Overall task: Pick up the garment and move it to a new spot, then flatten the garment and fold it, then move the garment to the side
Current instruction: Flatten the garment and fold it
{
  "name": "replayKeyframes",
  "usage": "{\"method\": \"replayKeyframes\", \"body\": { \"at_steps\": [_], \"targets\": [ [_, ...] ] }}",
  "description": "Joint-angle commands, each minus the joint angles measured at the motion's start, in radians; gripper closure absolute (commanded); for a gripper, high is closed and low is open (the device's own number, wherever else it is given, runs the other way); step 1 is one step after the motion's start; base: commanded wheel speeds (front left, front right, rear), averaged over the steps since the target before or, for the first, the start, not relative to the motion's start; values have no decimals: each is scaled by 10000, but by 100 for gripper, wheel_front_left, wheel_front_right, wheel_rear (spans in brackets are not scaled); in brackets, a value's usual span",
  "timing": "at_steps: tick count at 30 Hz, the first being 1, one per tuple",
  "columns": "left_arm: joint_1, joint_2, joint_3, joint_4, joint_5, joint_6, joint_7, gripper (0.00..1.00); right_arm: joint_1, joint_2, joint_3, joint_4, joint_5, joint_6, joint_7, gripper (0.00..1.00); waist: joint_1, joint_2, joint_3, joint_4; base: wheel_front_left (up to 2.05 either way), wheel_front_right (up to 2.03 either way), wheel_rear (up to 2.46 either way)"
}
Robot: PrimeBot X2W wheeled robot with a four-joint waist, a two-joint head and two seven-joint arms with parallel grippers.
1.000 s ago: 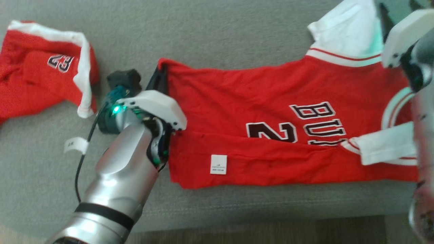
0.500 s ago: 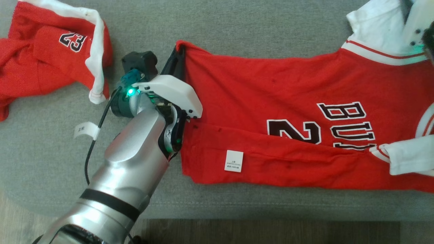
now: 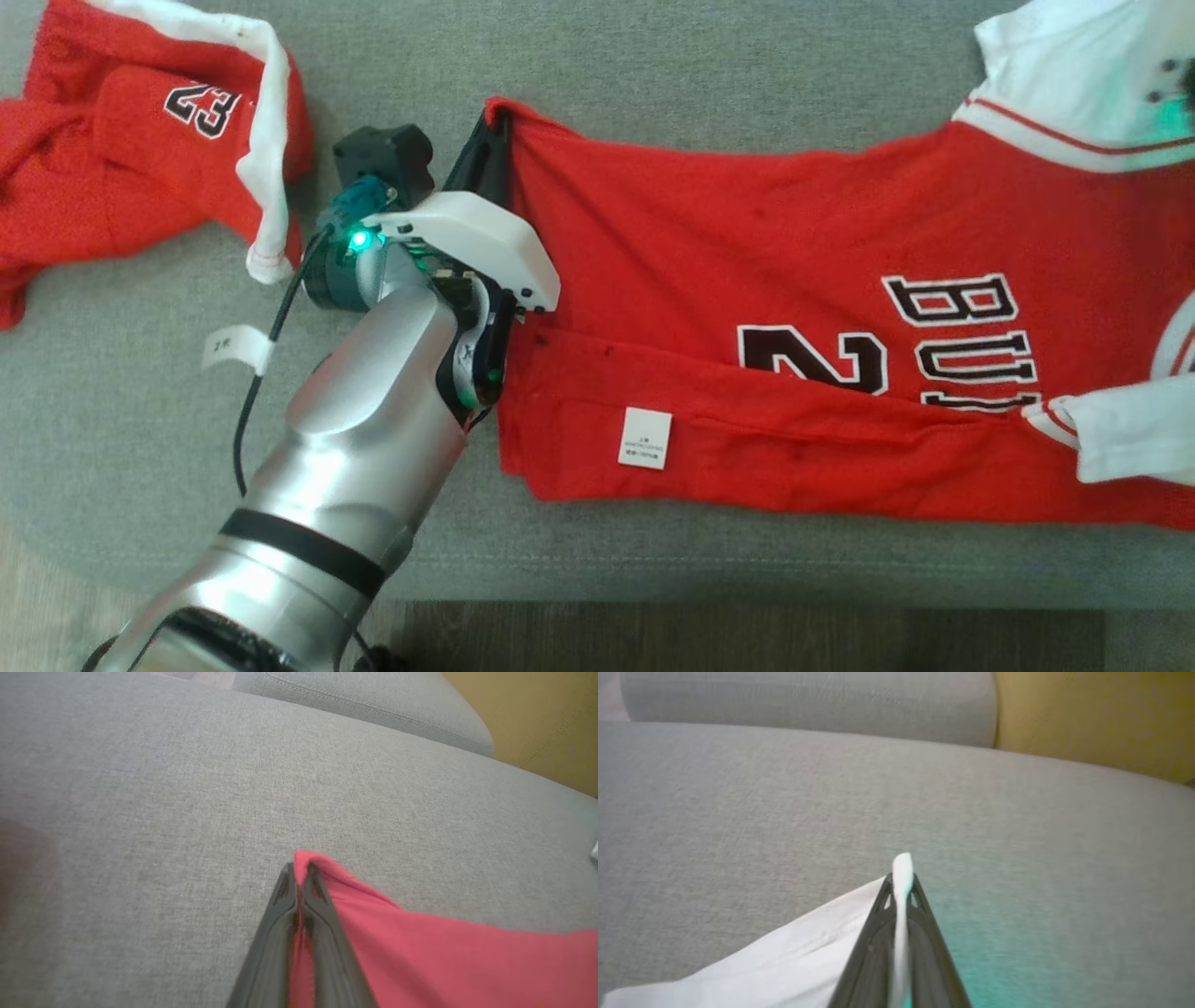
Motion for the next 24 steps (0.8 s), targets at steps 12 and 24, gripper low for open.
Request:
{"method": "replayKeyframes", "body": {
  "at_steps": [12, 24],
  "targets": [
    [-290, 241, 966, 95, 259, -13, -57, 100, -132, -166, -1055, -191, -1008, -4, -2437, 100, -1, 0, -524, -461, 0, 0, 0],
    [176, 241, 851, 1065, 222, -467, -57, 100, 954, 417, -621, 250, -434, -4, -2965, 100, -1, 0, -1827, -1007, 0, 0, 0]
  ]
}}
